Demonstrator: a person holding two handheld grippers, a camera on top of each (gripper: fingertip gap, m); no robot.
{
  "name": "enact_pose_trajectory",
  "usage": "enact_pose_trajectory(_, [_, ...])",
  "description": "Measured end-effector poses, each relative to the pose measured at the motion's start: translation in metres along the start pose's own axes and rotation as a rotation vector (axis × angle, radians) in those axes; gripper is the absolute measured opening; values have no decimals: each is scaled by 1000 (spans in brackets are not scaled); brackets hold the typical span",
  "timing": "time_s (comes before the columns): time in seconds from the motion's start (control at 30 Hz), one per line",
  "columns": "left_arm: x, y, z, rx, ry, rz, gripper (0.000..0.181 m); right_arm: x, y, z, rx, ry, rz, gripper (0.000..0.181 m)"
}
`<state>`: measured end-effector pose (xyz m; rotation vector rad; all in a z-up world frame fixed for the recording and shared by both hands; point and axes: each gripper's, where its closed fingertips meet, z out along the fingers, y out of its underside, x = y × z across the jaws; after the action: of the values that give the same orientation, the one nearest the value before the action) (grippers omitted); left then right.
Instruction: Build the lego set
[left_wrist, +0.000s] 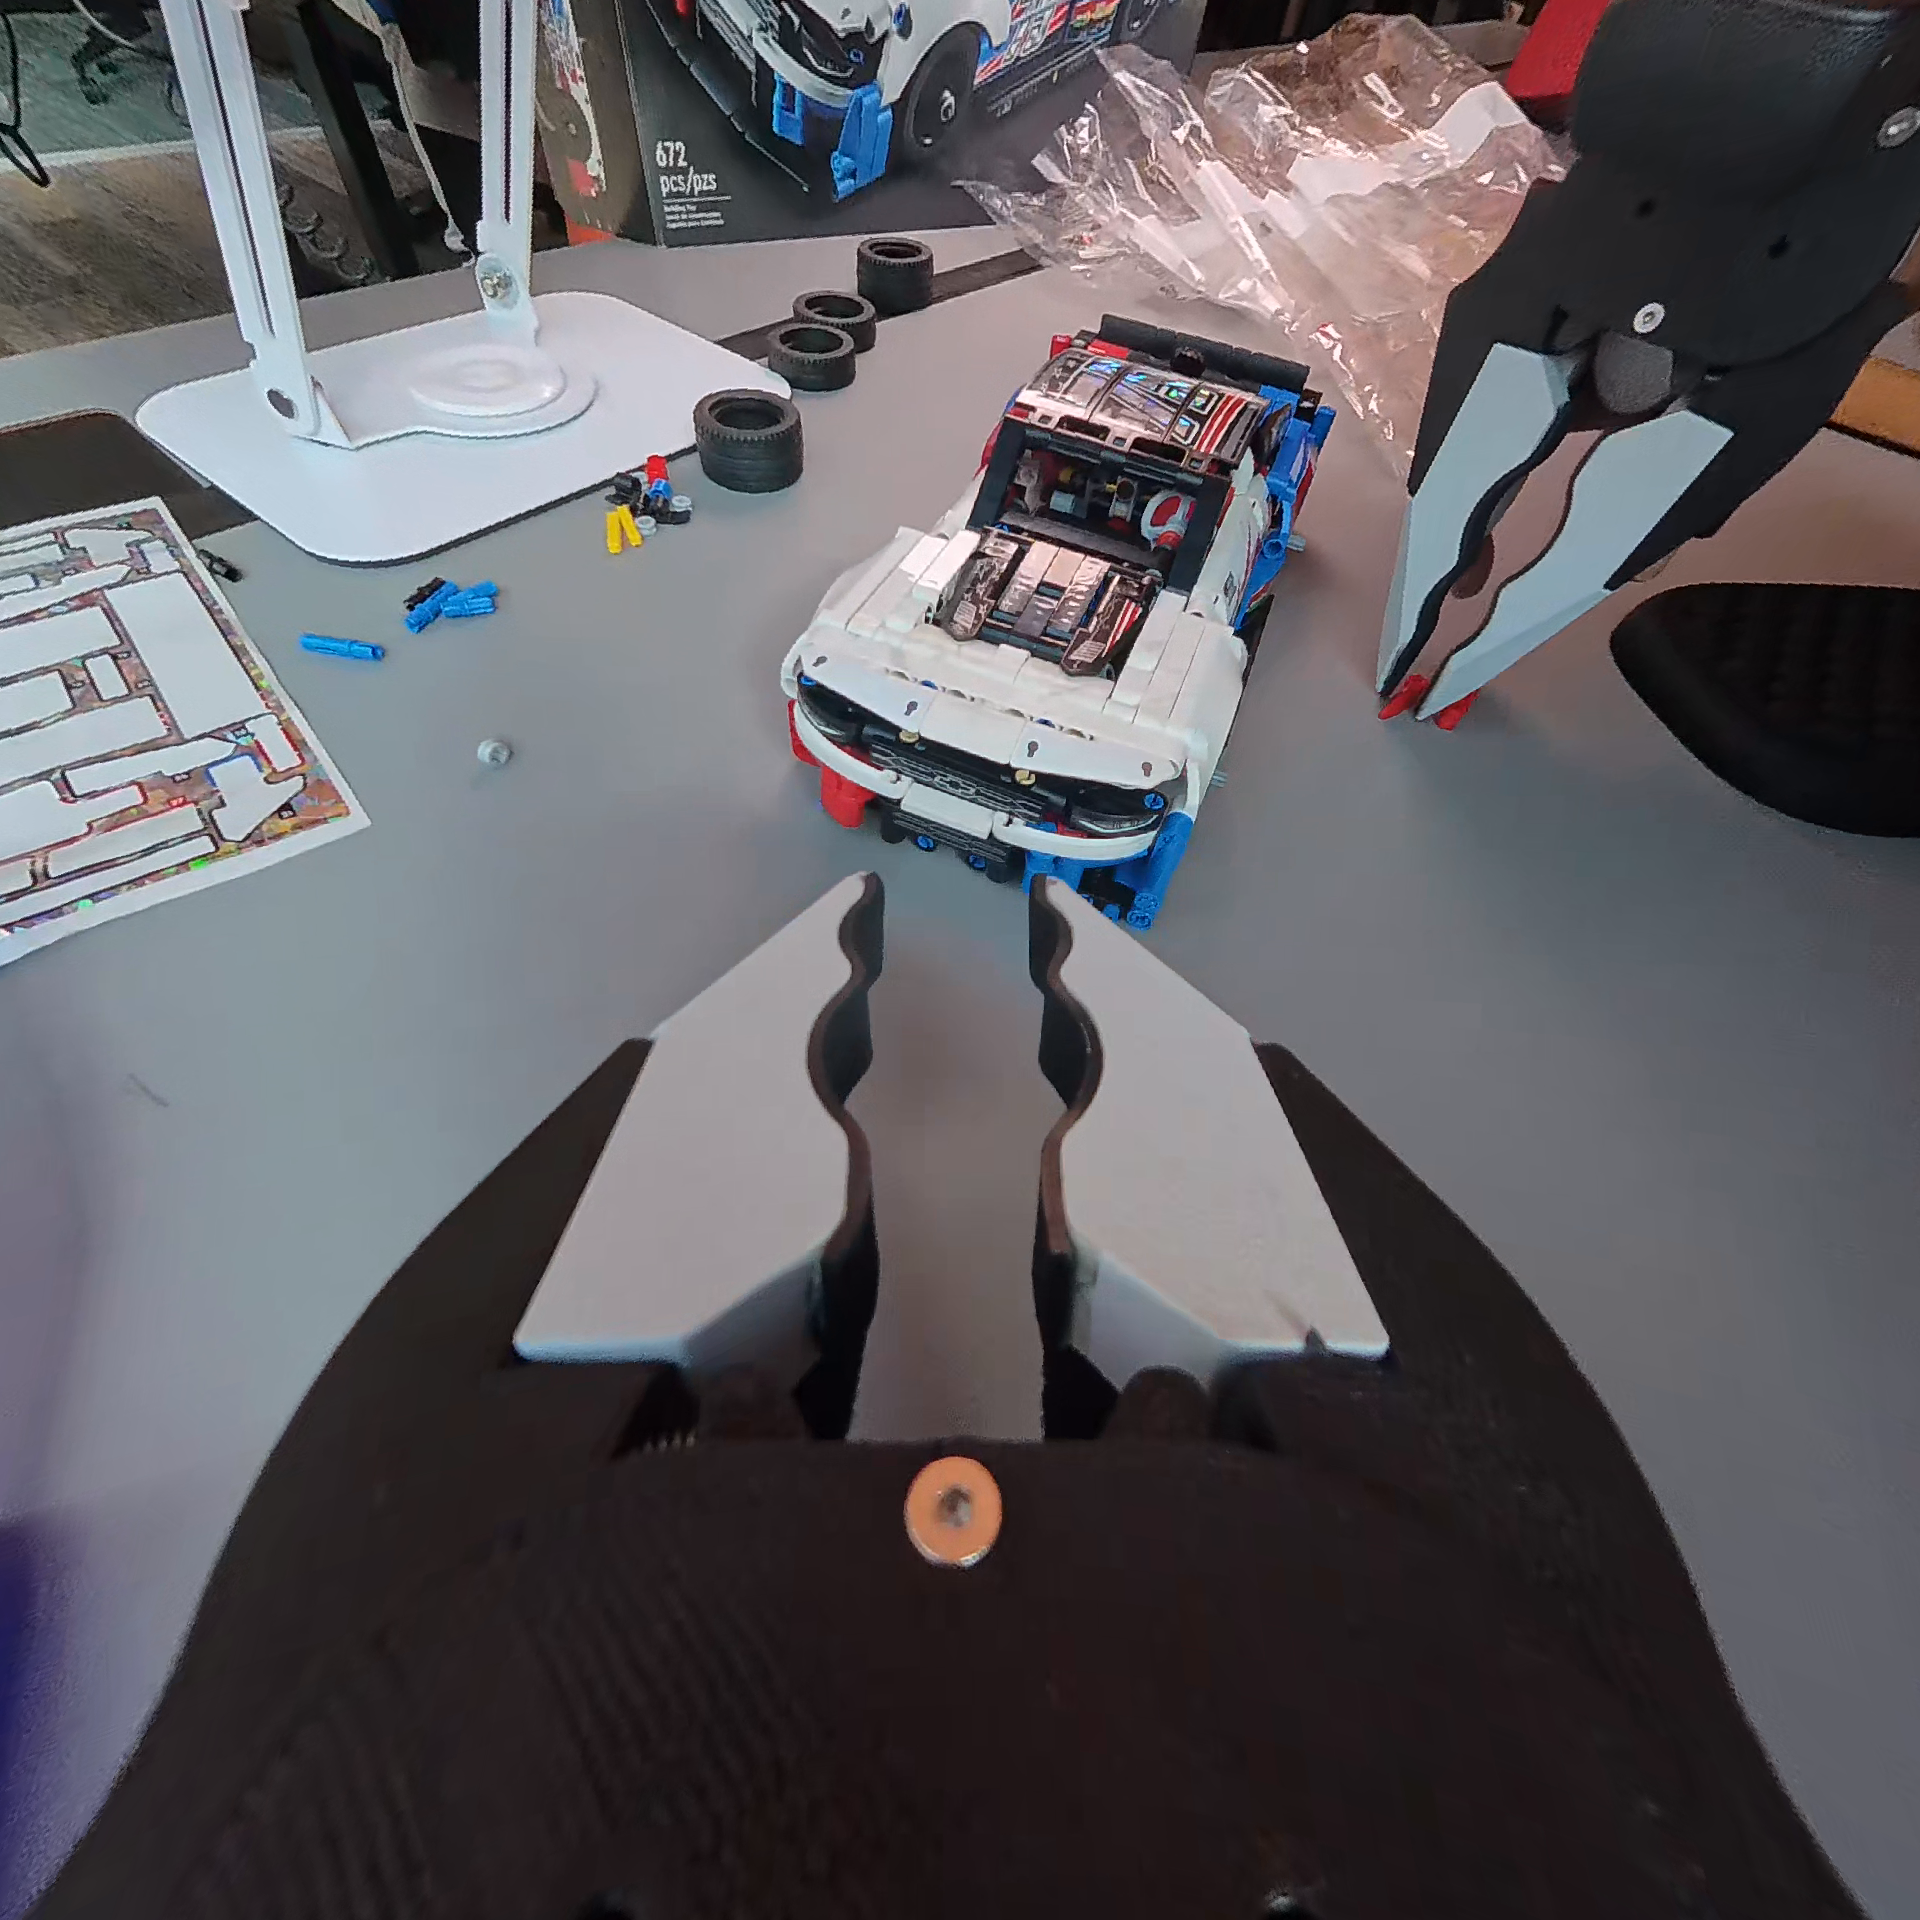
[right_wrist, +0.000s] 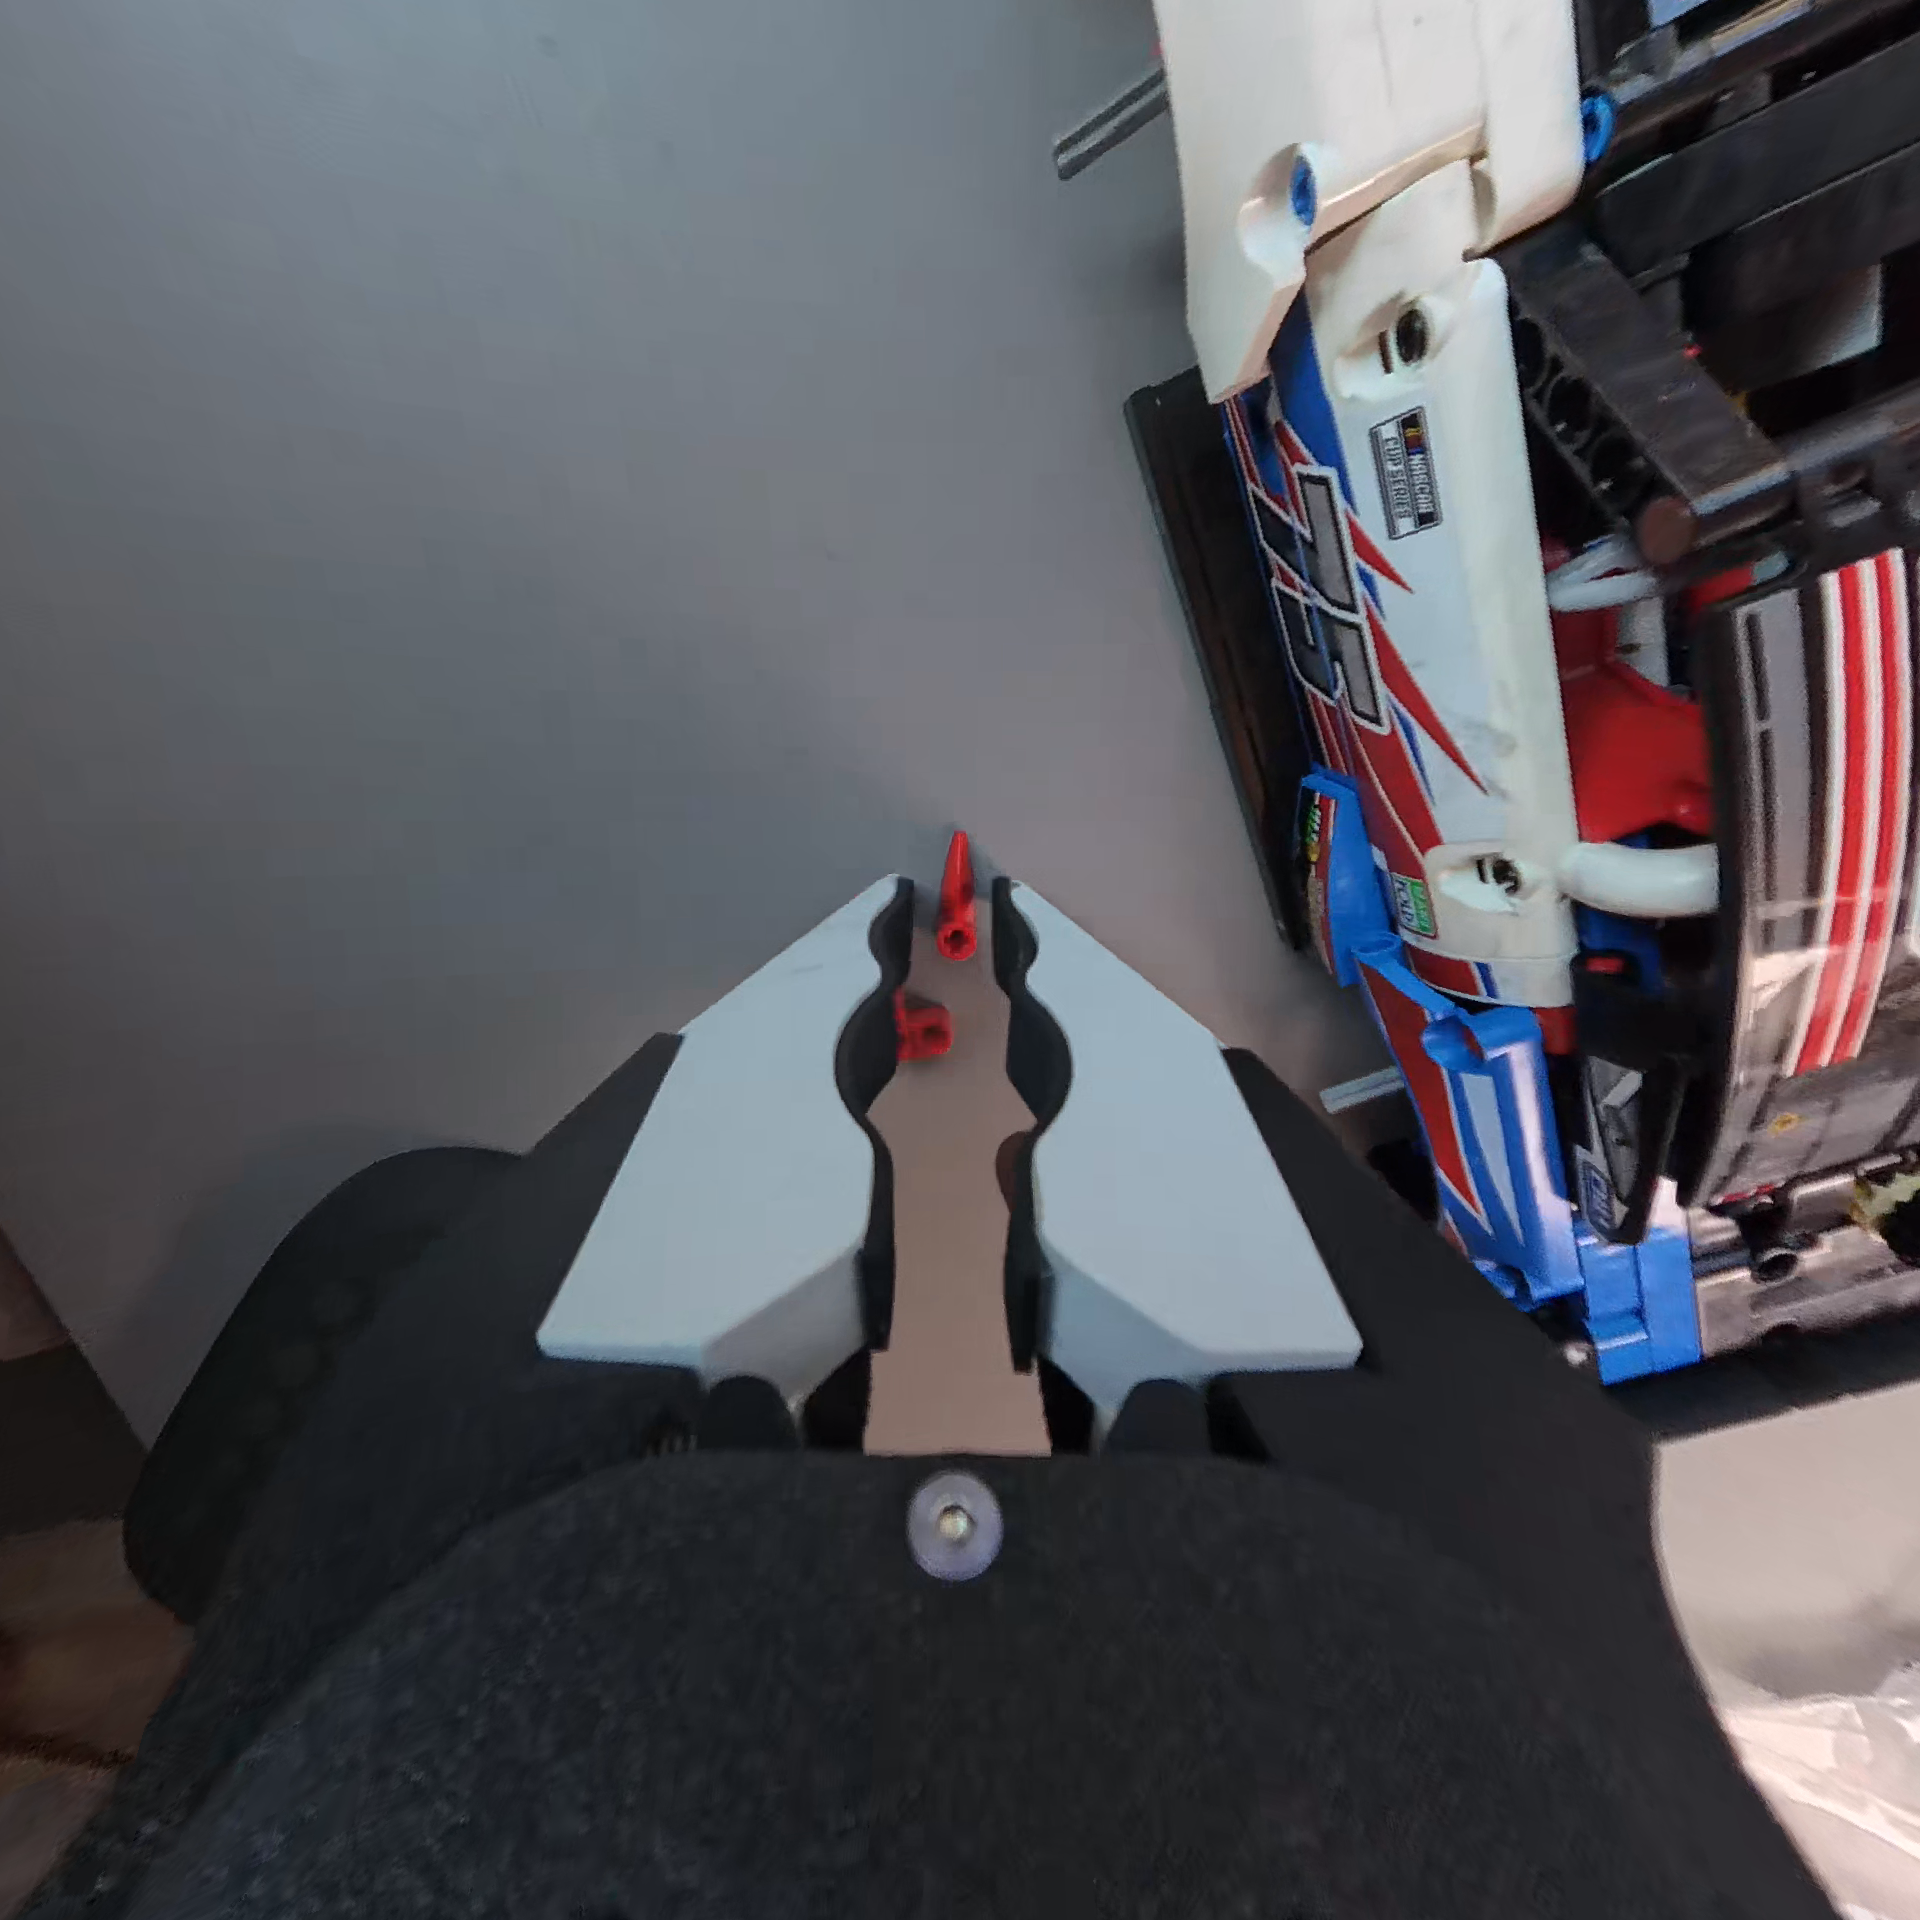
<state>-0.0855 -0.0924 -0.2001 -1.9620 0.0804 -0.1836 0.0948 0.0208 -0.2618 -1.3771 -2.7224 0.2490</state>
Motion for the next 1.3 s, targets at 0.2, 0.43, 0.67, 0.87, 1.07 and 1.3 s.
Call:
enact_pose_trajectory(0.2, [-16,4,3,-23,-83,-10,28,5,-37,-45,552,22,71,37])
enact_pose_trajectory(0.43, [-88,-14,53,-149,-223,-4,28,30,-49,-105,1150,84,278,36])
enact_pose_trajectory(0.67, [-185,-9,117,-341,-372,-99,28,35,-40,-99,1178,122,303,29])
enact_pose_trajectory(0.87, [-193,-13,131,-360,-370,-64,29,39,-31,-101,1214,93,343,25])
enact_pose_trajectory(1.07, [-196,-13,135,-373,-402,-31,7,40,-29,-101,1218,81,364,24])
enact_pose_trajectory(1.3, [-198,-12,133,-389,-406,29,2,41,-30,-98,1209,95,371,22])
